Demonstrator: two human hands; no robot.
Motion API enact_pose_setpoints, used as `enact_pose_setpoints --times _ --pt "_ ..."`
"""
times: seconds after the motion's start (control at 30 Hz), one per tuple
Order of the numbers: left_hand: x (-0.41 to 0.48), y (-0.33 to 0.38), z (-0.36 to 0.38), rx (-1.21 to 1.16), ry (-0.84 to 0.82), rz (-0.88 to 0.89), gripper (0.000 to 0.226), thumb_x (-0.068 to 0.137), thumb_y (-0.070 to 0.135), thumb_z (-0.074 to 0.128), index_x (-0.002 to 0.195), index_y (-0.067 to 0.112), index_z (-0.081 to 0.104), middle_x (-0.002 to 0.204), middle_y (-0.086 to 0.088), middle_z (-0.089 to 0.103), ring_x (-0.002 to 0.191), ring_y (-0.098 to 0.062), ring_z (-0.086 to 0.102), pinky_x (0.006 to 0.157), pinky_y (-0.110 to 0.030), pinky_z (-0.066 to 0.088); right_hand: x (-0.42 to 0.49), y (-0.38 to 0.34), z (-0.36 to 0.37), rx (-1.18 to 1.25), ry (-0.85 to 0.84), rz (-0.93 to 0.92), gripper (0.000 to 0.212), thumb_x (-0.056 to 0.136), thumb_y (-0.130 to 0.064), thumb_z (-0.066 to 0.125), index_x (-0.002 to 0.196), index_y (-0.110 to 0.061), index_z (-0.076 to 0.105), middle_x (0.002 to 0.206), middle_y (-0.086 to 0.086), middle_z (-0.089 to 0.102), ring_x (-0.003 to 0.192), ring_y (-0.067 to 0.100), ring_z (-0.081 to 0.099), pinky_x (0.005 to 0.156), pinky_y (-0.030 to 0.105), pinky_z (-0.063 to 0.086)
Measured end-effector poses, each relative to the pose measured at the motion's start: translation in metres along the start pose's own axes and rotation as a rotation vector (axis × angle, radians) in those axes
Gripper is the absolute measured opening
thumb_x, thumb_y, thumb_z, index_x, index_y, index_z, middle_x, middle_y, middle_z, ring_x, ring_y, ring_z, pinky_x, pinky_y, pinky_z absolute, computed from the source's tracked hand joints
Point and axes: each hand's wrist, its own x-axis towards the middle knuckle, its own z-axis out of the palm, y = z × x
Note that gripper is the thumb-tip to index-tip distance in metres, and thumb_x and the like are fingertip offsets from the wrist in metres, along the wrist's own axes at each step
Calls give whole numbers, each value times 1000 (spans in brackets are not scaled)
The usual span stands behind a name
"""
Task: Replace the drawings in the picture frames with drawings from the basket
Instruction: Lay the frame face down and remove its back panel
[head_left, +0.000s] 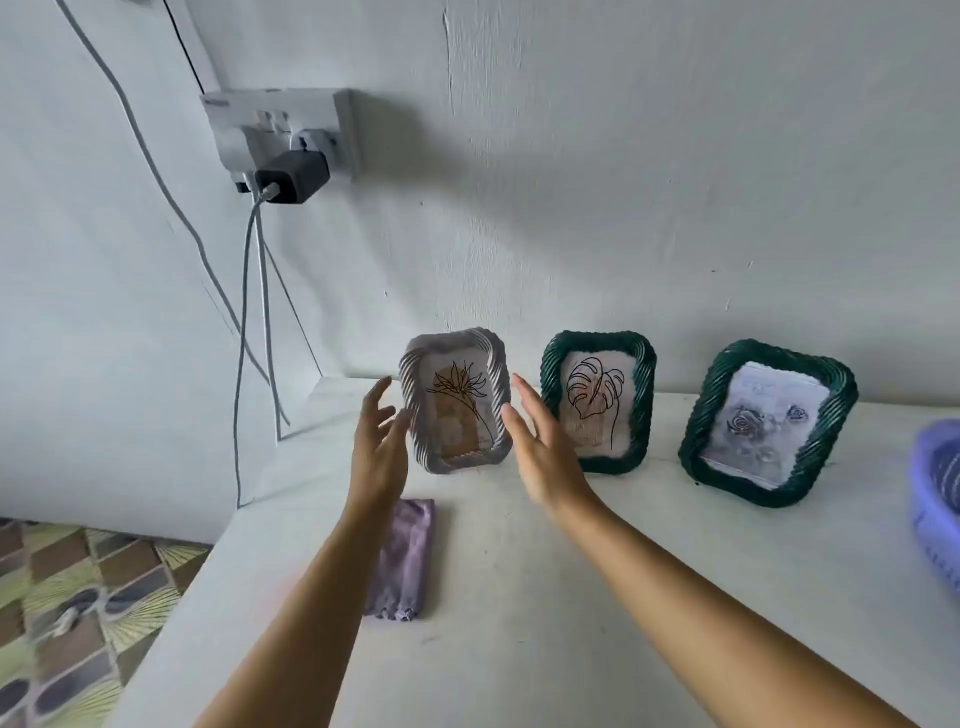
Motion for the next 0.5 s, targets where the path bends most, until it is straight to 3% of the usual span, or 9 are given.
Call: enact_pose_setpoints --times 0.07,0.13,0.23,0.3,0.37,0.43,0.5 --pt "8 1 5 3 -27 32 46 104 19 51 148 30 41 126 -13 58 96 9 59 80 -9 45 13 -1 7 -46 1 22 53 106 -36 42 156 -29 26 161 -13 26 145 0 24 115 16 17" --pt "13 0 10 -27 -51 32 47 104 18 50 148 30 40 117 -11 60 89 15 61 67 -2 44 25 -2 14 -64 -26 66 56 106 -41 39 157 -34 19 163 -13 19 149 3 18 118 21 14" --pt "18 -4 12 -44 -73 33 46 105 18 49 146 38 40 108 -16 66 92 -6 65 64 -4 45 38 1 22 -105 -42 83 58 106 -46 35 157 -38 9 165 -14 12 150 5 15 121 28 13" --pt "20 -8 11 -23 -76 29 49 105 16 48 146 42 38 102 -14 67 76 1 65 60 -5 46 44 1 25 -104 -36 92 58 106 -44 34 158 -36 9 165 -13 13 150 7 18 122 30 15" --pt "21 -11 10 -17 -73 19 53 105 13 48 140 52 38 99 -13 67 69 2 65 59 -9 49 48 3 28 -131 -9 97 57 106 -41 37 158 -33 13 165 -9 18 150 9 20 121 28 17" --pt "17 -14 9 0 -67 32 59 105 9 46 135 59 39 100 -13 65 77 -10 66 60 -15 51 48 6 29 -167 2 90 58 105 -37 41 157 -34 16 163 -6 22 148 10 24 115 22 18" --pt "14 -20 5 32 -37 74 59 104 7 44 137 56 40 98 -14 63 80 -18 63 59 -18 50 45 8 28 -183 -5 62 59 104 -31 45 157 -34 19 162 -4 26 146 9 28 109 18 20"
